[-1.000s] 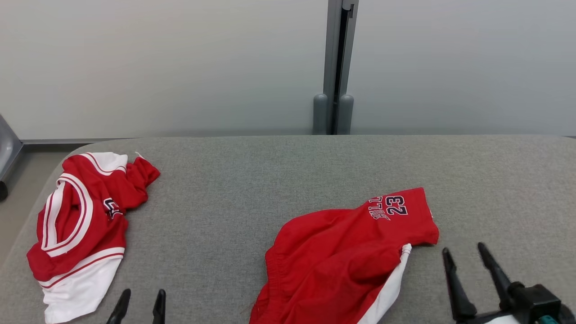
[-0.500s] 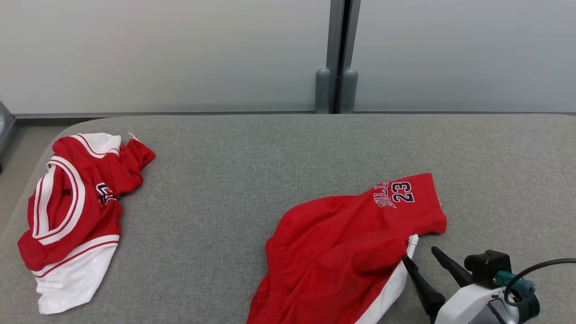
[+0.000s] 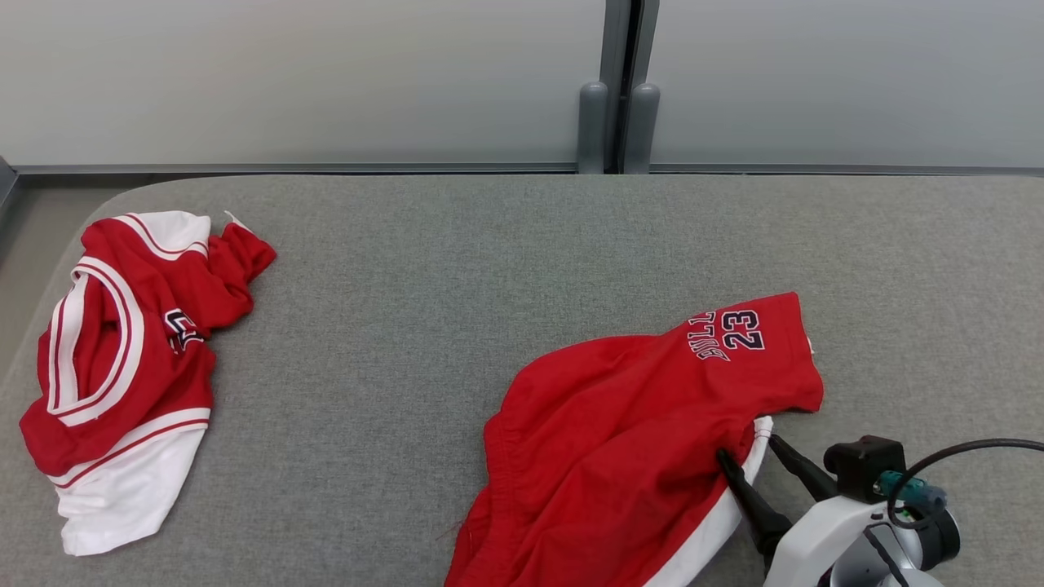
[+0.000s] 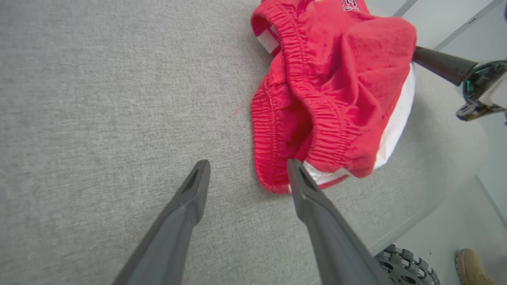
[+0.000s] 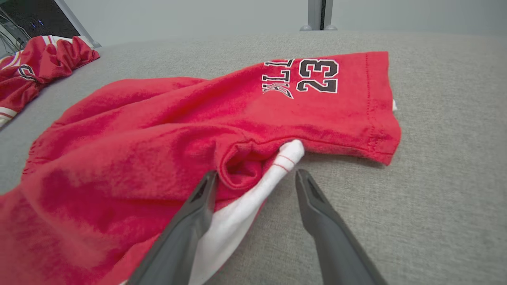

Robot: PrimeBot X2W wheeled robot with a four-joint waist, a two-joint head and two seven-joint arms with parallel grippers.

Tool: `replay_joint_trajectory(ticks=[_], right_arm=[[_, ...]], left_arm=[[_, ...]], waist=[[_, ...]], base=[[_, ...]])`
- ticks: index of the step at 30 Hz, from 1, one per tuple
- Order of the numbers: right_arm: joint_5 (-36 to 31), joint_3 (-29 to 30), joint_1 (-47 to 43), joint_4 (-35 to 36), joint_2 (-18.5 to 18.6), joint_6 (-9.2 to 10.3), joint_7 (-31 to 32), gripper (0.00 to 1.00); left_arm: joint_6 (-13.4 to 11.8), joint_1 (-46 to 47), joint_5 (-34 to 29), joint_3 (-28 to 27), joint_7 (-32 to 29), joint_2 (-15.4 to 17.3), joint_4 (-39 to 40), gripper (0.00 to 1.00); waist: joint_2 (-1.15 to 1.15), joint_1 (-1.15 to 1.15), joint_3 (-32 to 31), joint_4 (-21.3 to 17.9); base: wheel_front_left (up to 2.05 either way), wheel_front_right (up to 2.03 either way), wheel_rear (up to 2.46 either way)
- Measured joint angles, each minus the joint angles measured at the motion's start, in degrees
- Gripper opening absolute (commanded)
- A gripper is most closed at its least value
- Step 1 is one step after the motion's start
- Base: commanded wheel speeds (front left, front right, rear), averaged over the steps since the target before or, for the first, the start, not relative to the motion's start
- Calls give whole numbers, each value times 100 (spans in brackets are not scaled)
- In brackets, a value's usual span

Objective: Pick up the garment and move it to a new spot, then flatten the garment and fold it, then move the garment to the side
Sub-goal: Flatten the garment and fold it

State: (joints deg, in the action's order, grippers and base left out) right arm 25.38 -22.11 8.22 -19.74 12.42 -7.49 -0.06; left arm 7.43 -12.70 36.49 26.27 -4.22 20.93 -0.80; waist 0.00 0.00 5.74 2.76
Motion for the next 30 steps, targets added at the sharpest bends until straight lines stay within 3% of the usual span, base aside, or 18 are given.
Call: replay_joint_trajectory(ticks=[9, 24, 30], right_arm=[[142, -114, 10, -74, 27, 0, -56, 87], [233, -141, 20, -152, 31, 0, -134, 96], [242, -147, 42, -176, 41, 0, -157, 99]], left_arm=[[0, 205, 298, 509, 70, 129, -116, 100], [0, 392, 584, 812, 169, 350, -315, 100], [0, 382, 653, 910, 225, 643, -269, 100]], waist=[[0, 0, 124, -16], [0, 0, 216, 1], [0, 0, 217, 46]], base=[[0, 0, 0], [0, 0, 0], [0, 0, 0]])
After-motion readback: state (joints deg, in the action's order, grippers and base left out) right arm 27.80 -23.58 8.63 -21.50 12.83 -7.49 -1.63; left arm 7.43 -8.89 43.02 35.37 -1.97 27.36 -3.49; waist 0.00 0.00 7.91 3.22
